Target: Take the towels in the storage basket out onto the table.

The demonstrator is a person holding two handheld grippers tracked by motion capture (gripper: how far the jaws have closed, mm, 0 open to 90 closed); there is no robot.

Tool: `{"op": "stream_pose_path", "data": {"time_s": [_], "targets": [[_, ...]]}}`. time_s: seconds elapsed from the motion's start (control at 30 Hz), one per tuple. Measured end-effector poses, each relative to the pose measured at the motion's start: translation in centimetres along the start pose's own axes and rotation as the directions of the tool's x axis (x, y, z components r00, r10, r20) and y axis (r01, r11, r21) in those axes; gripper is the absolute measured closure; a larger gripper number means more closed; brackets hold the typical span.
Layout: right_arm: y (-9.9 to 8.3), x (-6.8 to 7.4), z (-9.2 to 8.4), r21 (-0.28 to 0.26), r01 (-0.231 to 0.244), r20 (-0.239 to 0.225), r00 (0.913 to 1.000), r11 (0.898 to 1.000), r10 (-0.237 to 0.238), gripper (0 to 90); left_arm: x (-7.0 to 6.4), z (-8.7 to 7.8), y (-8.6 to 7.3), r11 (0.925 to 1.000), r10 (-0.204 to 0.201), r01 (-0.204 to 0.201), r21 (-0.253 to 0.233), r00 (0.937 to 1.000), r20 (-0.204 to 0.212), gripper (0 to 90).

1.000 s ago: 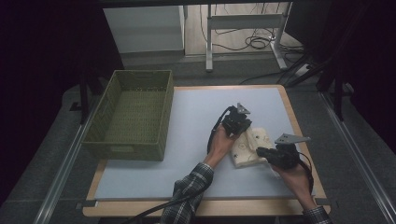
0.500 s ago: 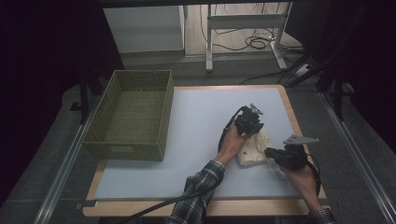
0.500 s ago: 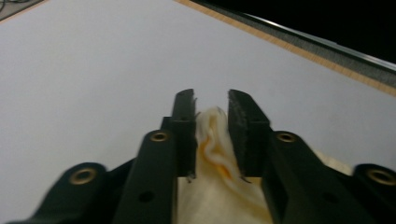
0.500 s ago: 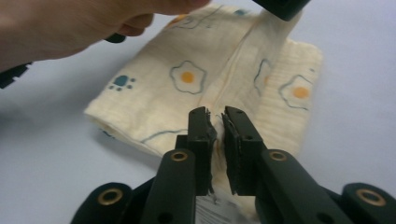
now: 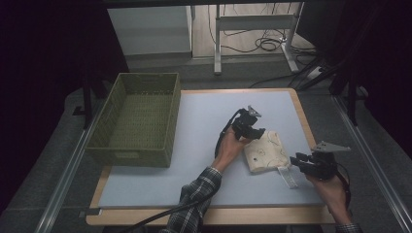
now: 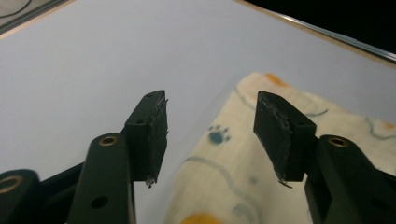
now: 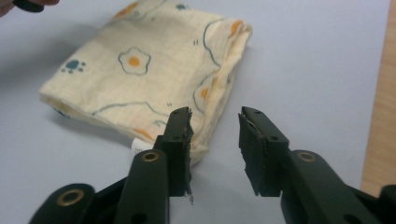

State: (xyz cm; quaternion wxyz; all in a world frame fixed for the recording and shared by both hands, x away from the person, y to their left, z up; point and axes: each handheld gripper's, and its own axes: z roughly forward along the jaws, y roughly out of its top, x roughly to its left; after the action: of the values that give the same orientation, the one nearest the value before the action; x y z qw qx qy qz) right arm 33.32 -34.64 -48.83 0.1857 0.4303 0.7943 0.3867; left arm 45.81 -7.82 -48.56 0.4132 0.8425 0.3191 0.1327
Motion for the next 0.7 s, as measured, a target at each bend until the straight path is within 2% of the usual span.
{"op": "stream_pose_path", "data": {"time_s": [0.13, 0.2, 0.3, 0.4, 0.53, 0.57, 0.6, 0.67, 0.7], "targets": [[1.0, 0.4, 0.6, 0.006, 0.006, 0.003, 1.0, 1.0, -0.006, 57.0, 1.2, -0.7, -1.1, 0.9996, -0.026, 0.026, 0.013, 0.9996, -0.015, 43.3], [1.3, 0.6, 1.8, 0.04, -0.001, 0.005, 1.0, 0.999, 0.0, 54.5, 1.6, -0.7, -1.7, 0.9992, -0.033, 0.033, 0.023, 0.9992, -0.022, 43.1], [0.9, 0.7, 3.2, 0.092, -0.008, 0.028, 0.9996, 0.996, 0.005, 50.2, 2.1, -0.7, -2.7, 0.9985, -0.04, 0.041, 0.035, 0.9987, -0.031, 41.3], [0.4, 0.8, 3.7, 0.13, -0.017, 0.045, 0.9989, 0.991, 0.011, 44.0, 2.4, -0.8, -3.3, 0.9977, -0.053, 0.054, 0.04, 0.998, -0.034, 40.6], [-0.1, 1.5, 4.1, 0.142, -0.026, 0.02, 0.9995, 0.99, 0.024, 44.0, 2.9, -1.1, -3.8, 0.9969, -0.069, 0.07, 0.035, 0.9971, -0.034, 40.2], [0.0, 1.8, 4.2, 0.145, -0.021, 0.031, 0.9994, 0.989, 0.016, 49.3, 3.0, -1.2, -3.9, 0.9966, -0.073, 0.074, 0.036, 0.9967, -0.035, 40.1], [0.0, 2.0, 4.2, 0.155, -0.021, 0.018, 0.9997, 0.988, 0.019, 55.3, 3.1, -1.3, -3.9, 0.9966, -0.072, 0.073, 0.037, 0.9967, -0.037, 40.0], [0.2, 2.2, 4.2, 0.164, -0.038, -0.017, 0.999, 0.986, 0.041, 71.0, 3.3, -1.5, -4.1, 0.9958, -0.087, 0.087, 0.028, 0.9957, -0.032, 39.6], [0.2, 2.2, 4.3, 0.173, -0.052, -0.059, 0.9963, 0.984, 0.063, 77.7, 3.4, -1.6, -4.1, 0.9956, -0.088, 0.089, 0.028, 0.9957, -0.028, 39.5]]}}
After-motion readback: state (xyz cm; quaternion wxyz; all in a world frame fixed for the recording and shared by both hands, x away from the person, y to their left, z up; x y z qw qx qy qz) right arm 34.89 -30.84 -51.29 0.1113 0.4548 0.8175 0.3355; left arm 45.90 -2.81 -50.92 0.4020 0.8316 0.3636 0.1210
